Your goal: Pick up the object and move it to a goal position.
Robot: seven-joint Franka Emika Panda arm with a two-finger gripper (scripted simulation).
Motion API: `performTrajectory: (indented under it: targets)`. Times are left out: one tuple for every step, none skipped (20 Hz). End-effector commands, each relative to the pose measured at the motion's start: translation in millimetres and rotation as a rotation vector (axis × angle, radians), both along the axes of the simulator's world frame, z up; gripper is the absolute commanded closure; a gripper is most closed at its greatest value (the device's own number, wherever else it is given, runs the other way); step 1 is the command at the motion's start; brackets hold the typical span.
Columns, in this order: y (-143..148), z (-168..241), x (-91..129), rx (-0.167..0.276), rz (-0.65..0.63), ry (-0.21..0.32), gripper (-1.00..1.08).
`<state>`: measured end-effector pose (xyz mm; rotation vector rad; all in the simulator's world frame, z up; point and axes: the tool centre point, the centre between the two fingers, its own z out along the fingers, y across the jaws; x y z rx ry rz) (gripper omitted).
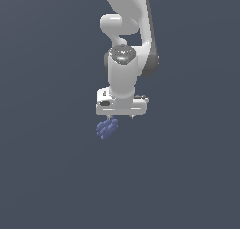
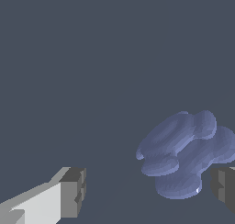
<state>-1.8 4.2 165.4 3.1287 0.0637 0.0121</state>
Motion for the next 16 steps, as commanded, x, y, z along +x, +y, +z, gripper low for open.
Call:
performTrajectory:
  targets:
    - [0, 0, 0, 0.000, 0.000, 0.000, -0.92]
    - [0, 0, 0, 0.000, 0.000, 0.001, -0.92]
    - [-1, 0, -1, 0.001, -0.002, 0.002, -0.92]
    - [-3, 1, -2, 0.001, -0.003, 0.004, -0.92]
    - [-5, 2, -3, 0.002, -0.006, 0.008, -0.92]
    - [-7, 3, -5, 0.003, -0.009, 0.012, -0.92]
    - [-10, 4, -7, 0.005, -0.012, 0.016, -0.92]
    - [-12, 4, -8, 0.006, -0.015, 0.020, -0.92]
    - [-13, 5, -9, 0.006, -0.016, 0.022, -0.92]
    - [-13, 5, -10, 0.007, -0.017, 0.023, -0.92]
    - [-13, 5, -10, 0.007, -0.017, 0.023, -0.92]
    - [-13, 5, -10, 0.007, -0.017, 0.023, -0.92]
    - [-13, 5, -9, 0.006, -0.017, 0.022, -0.92]
    - [-13, 5, -9, 0.006, -0.020, 0.022, -0.92]
    - [-13, 4, -9, 0.007, -0.024, 0.022, -0.92]
    - [-14, 4, -9, 0.007, -0.031, 0.022, -0.92]
